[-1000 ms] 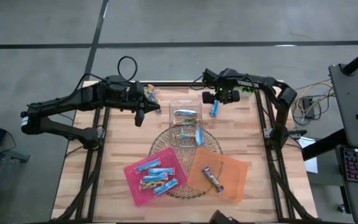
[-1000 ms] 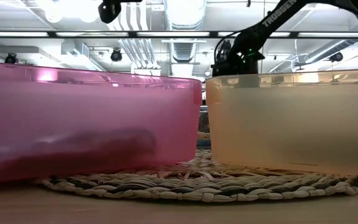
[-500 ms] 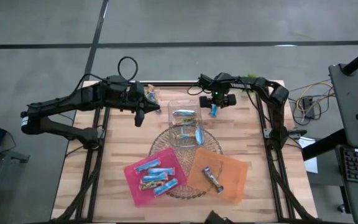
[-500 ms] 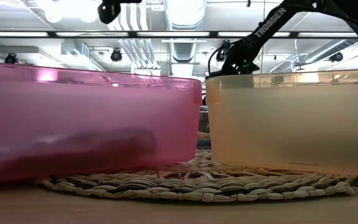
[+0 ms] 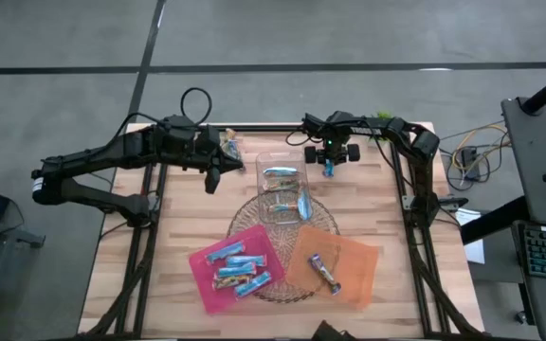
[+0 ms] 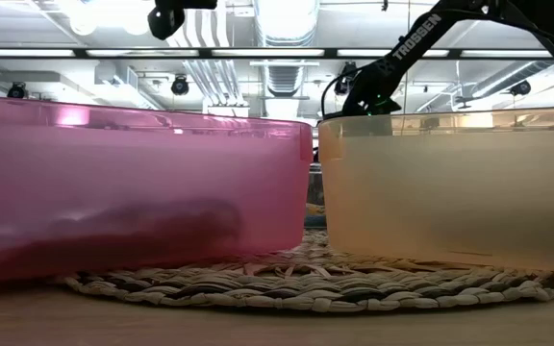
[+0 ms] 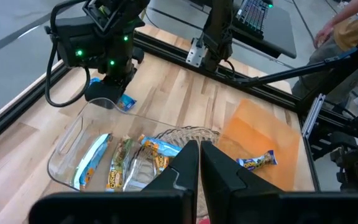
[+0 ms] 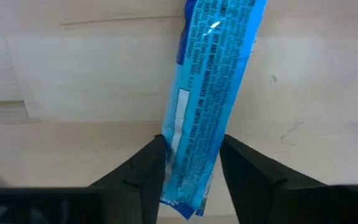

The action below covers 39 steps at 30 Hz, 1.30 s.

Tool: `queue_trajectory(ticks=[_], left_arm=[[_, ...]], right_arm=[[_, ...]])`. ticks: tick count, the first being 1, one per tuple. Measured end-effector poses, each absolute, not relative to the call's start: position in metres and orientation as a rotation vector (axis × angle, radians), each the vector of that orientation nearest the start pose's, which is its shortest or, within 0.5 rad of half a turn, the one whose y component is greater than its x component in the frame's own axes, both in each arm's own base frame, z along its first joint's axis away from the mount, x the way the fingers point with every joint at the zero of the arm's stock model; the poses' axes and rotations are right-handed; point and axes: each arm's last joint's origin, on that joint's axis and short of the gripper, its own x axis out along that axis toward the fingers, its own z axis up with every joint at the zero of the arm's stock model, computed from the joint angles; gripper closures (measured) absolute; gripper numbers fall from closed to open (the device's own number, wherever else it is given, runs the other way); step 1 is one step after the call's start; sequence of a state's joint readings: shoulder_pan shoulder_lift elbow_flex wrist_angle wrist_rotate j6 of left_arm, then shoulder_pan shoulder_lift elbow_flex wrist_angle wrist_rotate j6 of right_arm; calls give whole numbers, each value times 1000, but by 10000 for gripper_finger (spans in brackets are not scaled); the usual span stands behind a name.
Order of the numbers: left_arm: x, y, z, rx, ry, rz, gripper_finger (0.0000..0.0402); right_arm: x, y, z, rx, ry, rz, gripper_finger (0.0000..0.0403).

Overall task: Pick and place Granola Bars by type
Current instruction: Put the blue granola bar into the orange bin

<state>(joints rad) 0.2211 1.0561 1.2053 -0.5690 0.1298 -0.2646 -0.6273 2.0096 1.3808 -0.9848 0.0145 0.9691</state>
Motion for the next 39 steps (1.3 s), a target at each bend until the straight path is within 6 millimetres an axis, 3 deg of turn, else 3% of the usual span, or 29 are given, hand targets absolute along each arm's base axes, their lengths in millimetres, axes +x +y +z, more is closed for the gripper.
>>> queue_trajectory(ticks=[9, 20, 25, 31, 39], left_arm=[[207, 43, 390, -334, 400, 145, 401], [207, 43, 390, -333, 399, 144, 401], [207, 43, 390, -333, 399, 144, 401], [207, 43, 390, -333, 399, 144, 401], [207, 43, 390, -332, 399, 144, 401]], right_arm=[[290, -211, 163, 1179, 1217, -1233, 329], [274, -193, 235, 1077, 1058, -1142, 362], [263, -164, 275, 1009, 1006, -1050, 363], [248, -112, 322, 954, 920, -863, 363], [230, -48, 358, 937, 836, -666, 363]])
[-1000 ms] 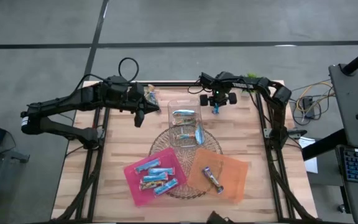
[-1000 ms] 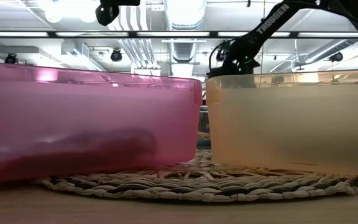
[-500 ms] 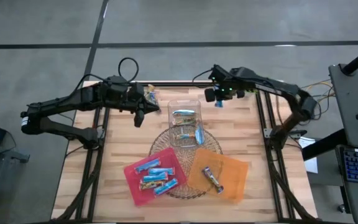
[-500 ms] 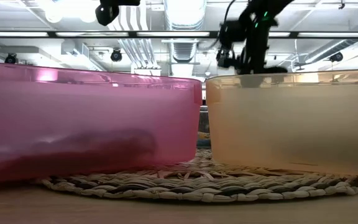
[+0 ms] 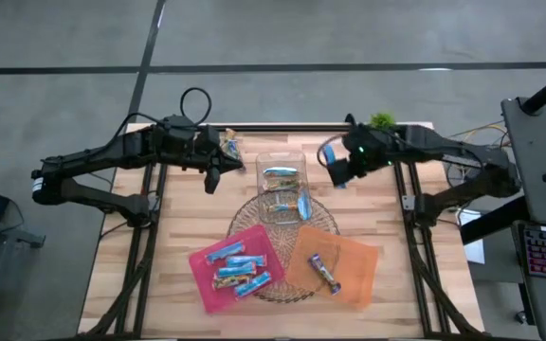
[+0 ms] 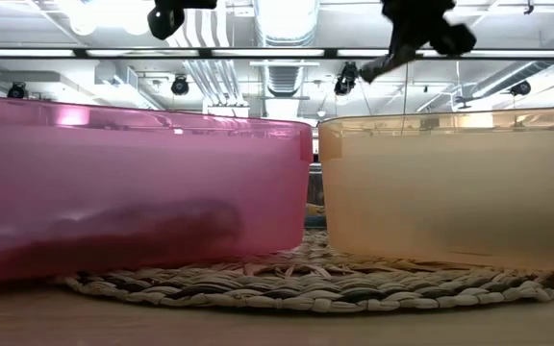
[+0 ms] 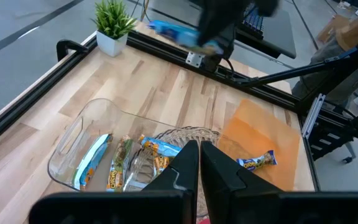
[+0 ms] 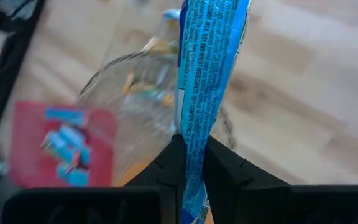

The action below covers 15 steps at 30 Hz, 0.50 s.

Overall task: Pick and place Granola Bars by type
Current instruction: Put the blue granola bar into the orange bin

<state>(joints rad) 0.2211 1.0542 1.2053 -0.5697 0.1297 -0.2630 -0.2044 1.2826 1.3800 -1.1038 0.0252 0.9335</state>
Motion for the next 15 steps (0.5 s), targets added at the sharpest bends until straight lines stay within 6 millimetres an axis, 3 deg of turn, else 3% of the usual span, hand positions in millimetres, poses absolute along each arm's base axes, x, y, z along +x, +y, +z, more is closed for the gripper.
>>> queue_trajectory(ticks=[6, 15], left_arm=[[207, 43, 390, -333, 399, 144, 401], [207, 43, 390, -334, 399, 144, 401]], right_arm=[[229, -17, 363, 929, 860, -570, 363], [246, 29, 346, 845, 997, -458, 364]])
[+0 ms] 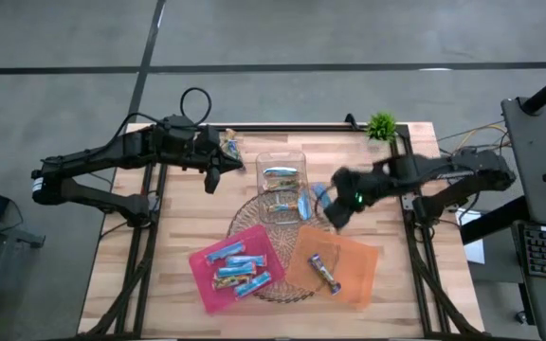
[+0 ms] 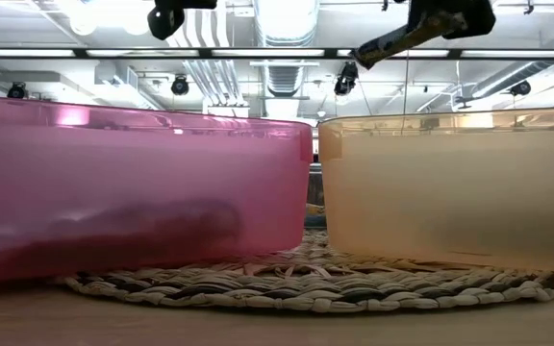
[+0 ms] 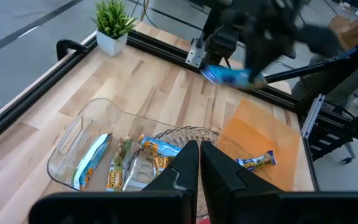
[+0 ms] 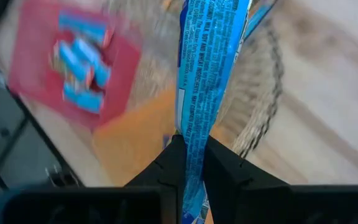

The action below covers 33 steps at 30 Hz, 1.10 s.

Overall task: Pick and place Granola Bars by type
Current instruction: Put the blue granola bar into the orange bin

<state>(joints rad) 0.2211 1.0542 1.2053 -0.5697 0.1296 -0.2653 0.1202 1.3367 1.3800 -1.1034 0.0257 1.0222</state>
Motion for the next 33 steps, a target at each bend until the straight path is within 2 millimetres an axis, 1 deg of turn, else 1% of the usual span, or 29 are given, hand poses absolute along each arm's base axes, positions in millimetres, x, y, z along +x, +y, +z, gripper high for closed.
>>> queue_trajectory(ticks=[4, 9, 12, 16, 21, 27, 30, 33], left_arm=[[207, 43, 390, -338, 398, 145, 401], [207, 43, 390, -339, 398, 146, 401], [207, 43, 390, -339, 398, 146, 401], [207, 43, 390, -339, 398, 146, 401], [207, 43, 390, -339, 398, 145, 401], [207, 43, 390, -339, 398, 145, 401], [207, 42, 390, -340, 399, 141, 401], [207, 42, 390, -340, 399, 139, 401]], right_arm=[[255, 60, 333, 776, 1087, -398, 364], [263, 93, 313, 743, 1186, -384, 364], [266, 109, 303, 733, 1236, -385, 364], [268, 125, 291, 743, 1318, -360, 364], [270, 137, 280, 736, 1397, -334, 364], [273, 139, 272, 754, 1429, -361, 361], [271, 139, 269, 777, 1458, -389, 341], [269, 139, 265, 787, 1484, -413, 308]])
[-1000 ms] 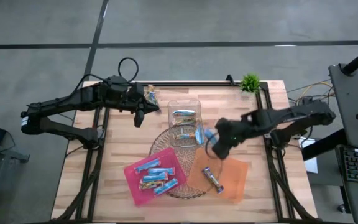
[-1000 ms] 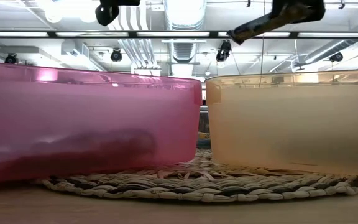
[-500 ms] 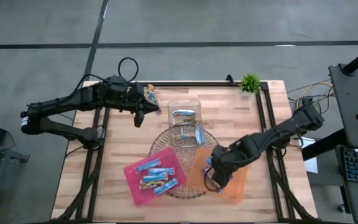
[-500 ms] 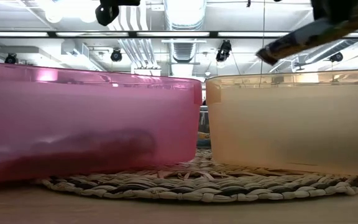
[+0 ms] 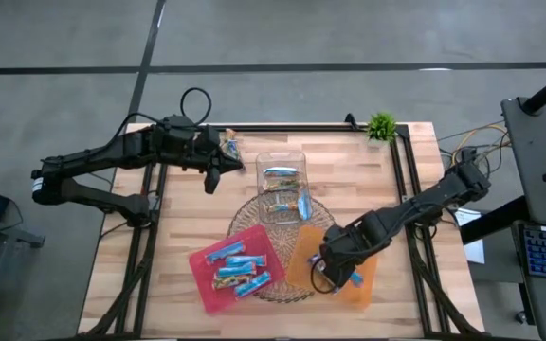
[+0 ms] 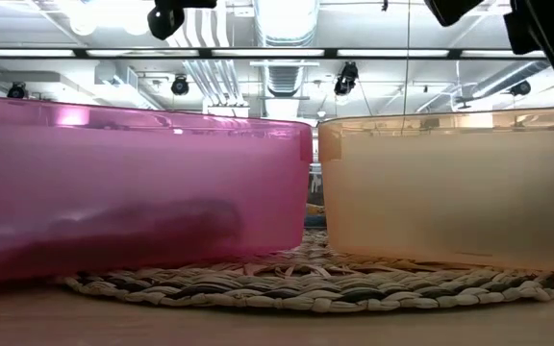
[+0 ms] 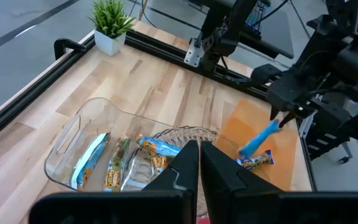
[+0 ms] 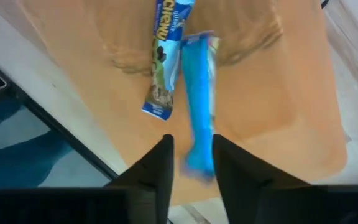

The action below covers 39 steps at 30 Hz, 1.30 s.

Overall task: Pick and place Granola Bars by type
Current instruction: Put the blue granola bar into the orange bin, then put the orange granola bar into the transparent bin

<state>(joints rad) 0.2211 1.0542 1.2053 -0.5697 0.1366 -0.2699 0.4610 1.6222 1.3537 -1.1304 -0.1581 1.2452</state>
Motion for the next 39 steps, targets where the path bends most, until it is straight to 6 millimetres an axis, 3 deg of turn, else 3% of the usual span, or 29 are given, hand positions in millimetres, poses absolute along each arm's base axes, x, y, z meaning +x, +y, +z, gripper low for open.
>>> queue_trajectory(ticks=[9, 22, 26, 34, 39], left_arm=[[207, 42, 390, -340, 399, 139, 401], [206, 43, 390, -324, 397, 171, 391], [206, 43, 390, -327, 396, 173, 352], [209, 47, 384, -349, 428, 275, 231], [209, 63, 376, -336, 486, 399, 185]], right_arm=[[266, 136, 266, 786, 1454, -425, 238], [257, 115, 309, 694, 1226, -365, 236], [253, 104, 320, 701, 1187, -342, 236], [249, 91, 330, 740, 1139, -352, 236], [251, 85, 330, 741, 1130, -367, 236]])
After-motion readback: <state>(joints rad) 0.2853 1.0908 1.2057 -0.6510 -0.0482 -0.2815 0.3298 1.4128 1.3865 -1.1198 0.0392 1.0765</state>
